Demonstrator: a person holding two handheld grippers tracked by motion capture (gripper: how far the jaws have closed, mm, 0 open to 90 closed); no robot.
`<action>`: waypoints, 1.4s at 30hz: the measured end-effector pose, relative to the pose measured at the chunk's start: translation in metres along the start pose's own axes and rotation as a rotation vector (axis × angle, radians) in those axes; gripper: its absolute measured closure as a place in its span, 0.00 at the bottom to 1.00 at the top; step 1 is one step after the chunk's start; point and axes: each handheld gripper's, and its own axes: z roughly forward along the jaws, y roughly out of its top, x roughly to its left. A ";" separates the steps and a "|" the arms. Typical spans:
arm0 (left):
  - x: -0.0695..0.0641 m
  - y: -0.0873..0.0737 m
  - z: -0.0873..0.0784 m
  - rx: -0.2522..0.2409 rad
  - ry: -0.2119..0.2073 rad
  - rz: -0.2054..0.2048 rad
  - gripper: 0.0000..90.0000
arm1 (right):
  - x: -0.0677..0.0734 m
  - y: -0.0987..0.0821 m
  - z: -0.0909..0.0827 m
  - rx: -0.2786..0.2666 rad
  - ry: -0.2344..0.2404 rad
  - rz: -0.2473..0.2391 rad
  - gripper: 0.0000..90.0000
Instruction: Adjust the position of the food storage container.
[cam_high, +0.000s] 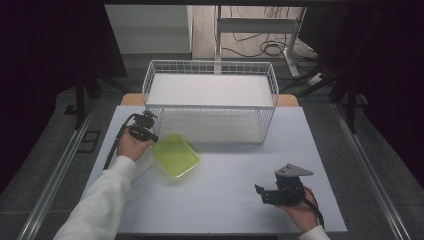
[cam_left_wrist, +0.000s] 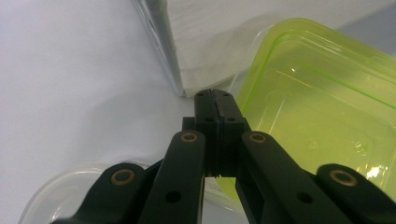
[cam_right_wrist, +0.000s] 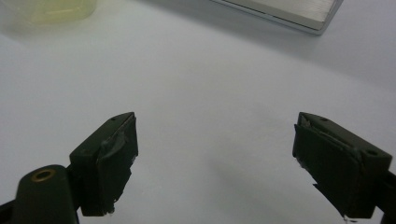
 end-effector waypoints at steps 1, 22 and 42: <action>0.000 0.000 0.000 0.001 -0.001 0.000 1.00 | 0.000 0.000 0.000 0.000 0.000 -0.001 0.15; -0.023 -0.006 -0.003 0.029 -0.008 0.038 1.00 | 0.000 0.001 -0.001 -0.001 0.000 -0.001 0.16; -0.061 -0.015 -0.007 0.036 -0.090 0.088 1.00 | 0.002 0.002 -0.002 -0.002 -0.002 -0.006 0.16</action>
